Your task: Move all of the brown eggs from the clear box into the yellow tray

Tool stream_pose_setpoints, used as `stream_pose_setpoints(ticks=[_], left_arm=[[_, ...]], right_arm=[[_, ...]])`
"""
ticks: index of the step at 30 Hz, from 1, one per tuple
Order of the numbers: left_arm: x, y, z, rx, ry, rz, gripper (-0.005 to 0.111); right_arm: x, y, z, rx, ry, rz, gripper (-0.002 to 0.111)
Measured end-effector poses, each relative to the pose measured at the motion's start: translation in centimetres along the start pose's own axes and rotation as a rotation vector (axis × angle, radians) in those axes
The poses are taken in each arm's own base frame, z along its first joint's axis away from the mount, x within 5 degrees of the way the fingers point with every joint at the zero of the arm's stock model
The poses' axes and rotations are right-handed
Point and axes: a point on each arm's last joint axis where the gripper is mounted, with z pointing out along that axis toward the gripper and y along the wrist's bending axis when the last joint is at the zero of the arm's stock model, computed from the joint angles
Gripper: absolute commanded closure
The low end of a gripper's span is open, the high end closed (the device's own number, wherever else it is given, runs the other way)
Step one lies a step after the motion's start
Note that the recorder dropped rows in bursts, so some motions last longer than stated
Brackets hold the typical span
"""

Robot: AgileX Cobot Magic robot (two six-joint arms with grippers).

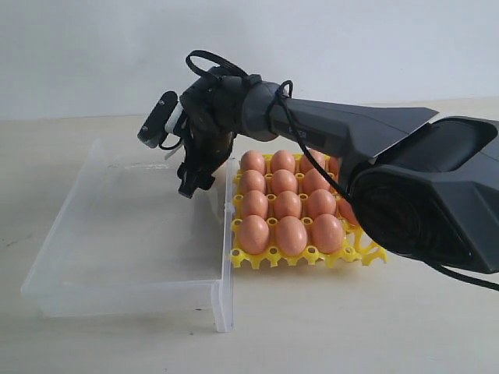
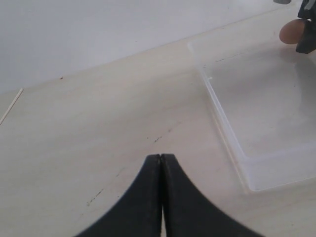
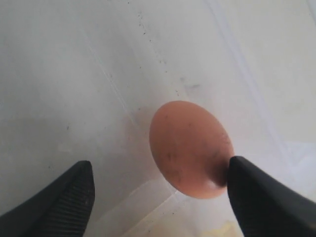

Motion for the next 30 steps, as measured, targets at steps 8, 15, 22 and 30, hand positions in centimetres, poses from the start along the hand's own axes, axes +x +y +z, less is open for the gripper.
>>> stream_pose_setpoints(ticks=[8,15,22,30], left_arm=[[0.0,0.0,0.0,0.0,0.0,0.0,0.107],[0.0,0.0,0.0,0.0,0.0,0.0,0.107],[0.0,0.0,0.0,0.0,0.0,0.0,0.107],[0.0,0.0,0.0,0.0,0.0,0.0,0.107]], right_arm=[[-0.2,-0.4,-0.9,0.03,0.018,-0.161,0.037],[-0.8,-0.1,-1.9,0.026,-0.004,-0.215,0.038],[-1.2,-0.2,-1.9,0.041,-0.047,-0.225,0.038],[-1.0,0.0,-1.8,0.019,-0.028,-0.057,0.038]])
